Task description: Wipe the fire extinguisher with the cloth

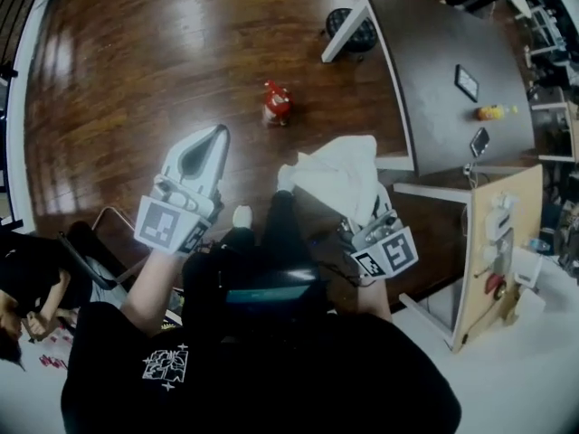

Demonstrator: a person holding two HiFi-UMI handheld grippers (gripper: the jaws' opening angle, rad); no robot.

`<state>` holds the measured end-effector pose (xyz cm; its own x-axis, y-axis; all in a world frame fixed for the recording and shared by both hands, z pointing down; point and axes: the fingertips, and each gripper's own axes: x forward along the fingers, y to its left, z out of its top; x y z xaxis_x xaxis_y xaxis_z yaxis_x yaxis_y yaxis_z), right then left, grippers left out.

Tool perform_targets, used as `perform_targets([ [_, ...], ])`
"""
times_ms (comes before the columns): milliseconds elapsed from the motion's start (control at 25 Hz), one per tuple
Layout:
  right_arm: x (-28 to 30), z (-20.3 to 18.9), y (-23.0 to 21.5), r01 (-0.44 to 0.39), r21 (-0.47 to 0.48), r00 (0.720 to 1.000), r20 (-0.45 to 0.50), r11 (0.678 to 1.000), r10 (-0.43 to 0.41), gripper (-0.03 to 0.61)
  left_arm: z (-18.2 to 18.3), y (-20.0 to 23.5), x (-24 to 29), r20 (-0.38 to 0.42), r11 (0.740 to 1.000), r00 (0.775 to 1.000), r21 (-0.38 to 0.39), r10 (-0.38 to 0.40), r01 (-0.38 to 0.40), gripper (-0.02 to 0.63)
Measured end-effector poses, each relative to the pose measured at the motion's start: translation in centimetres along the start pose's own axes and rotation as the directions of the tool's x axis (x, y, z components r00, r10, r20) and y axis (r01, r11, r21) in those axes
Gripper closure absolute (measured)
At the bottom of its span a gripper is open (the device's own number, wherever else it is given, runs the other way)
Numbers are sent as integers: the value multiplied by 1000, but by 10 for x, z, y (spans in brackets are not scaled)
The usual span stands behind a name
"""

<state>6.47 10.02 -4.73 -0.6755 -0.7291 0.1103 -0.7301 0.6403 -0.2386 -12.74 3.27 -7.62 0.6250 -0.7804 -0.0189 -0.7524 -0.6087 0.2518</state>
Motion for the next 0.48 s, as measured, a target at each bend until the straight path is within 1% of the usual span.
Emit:
perform_targets([
  [120, -8, 11, 45, -22, -40, 1000, 4, 999, 22, 480, 22, -10, -34, 25, 1000, 1000, 15, 9, -9, 611],
  [240, -11, 18, 73, -40, -78, 999, 27, 996, 42, 480, 29, -18, -58, 28, 999, 1000, 49, 9, -10, 611],
  [360, -13, 26, 87, -57, -85, 997, 50, 995, 62, 480, 37, -32, -68, 32, 997, 999, 76, 13, -15, 611],
  [480, -18, 37, 87, -79, -96, 995, 59, 992, 85, 480, 37, -52, -68, 28, 996, 999, 81, 25, -28, 611],
])
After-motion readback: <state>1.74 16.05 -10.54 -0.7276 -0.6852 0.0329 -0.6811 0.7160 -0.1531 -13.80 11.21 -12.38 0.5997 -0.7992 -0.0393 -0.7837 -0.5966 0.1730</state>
